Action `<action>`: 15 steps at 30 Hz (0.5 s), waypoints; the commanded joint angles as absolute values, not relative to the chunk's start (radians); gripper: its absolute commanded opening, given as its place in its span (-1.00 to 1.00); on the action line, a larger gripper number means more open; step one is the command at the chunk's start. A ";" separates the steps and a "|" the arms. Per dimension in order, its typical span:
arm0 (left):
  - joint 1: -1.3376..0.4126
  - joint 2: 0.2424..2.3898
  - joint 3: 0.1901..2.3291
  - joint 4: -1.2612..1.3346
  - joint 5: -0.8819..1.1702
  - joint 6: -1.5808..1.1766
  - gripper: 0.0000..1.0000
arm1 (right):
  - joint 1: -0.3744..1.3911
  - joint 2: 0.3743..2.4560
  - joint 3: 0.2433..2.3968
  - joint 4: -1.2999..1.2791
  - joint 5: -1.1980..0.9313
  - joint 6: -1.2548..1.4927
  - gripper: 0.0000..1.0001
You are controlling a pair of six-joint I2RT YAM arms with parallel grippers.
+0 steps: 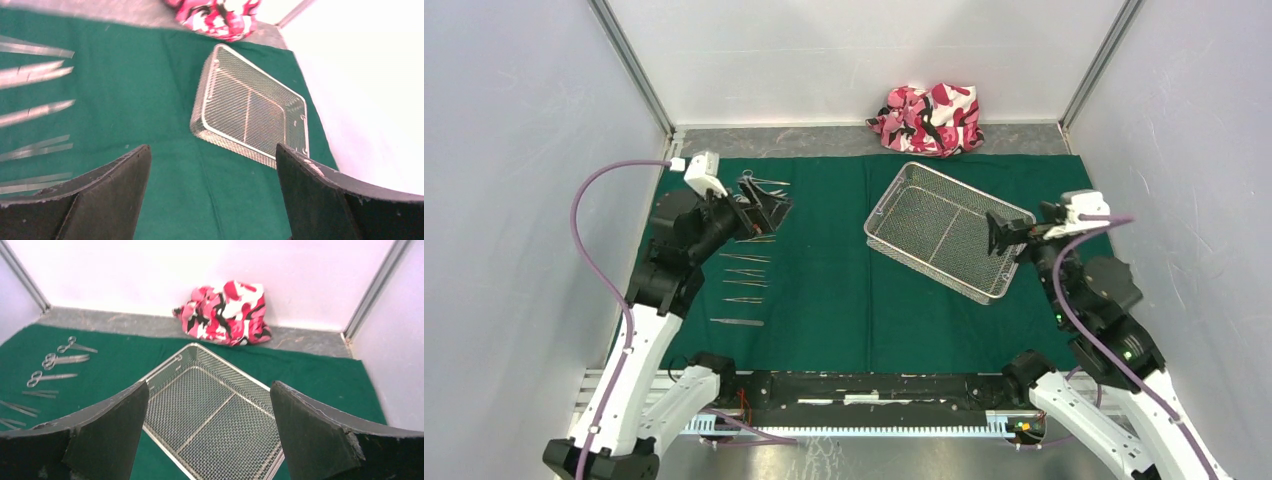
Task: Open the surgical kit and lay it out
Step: Reset both arms
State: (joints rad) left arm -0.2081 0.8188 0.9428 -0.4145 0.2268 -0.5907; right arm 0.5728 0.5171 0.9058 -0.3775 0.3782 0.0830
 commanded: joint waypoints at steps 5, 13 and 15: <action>-0.301 0.607 0.993 -0.152 0.317 -0.232 0.98 | 0.569 0.453 0.990 -0.392 0.520 0.039 0.96; -0.301 0.549 1.022 -0.160 0.172 -0.183 0.99 | 0.569 0.509 1.039 -0.434 0.572 0.071 0.96; -0.301 0.538 1.018 -0.157 0.160 -0.179 0.99 | 0.569 0.507 1.031 -0.419 0.578 0.071 0.96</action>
State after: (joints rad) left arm -0.2996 0.5449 1.0111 -0.1738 0.2279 -0.2607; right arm 0.5713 0.4953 1.0119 -0.4068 0.5262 0.0631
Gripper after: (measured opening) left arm 0.993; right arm 0.979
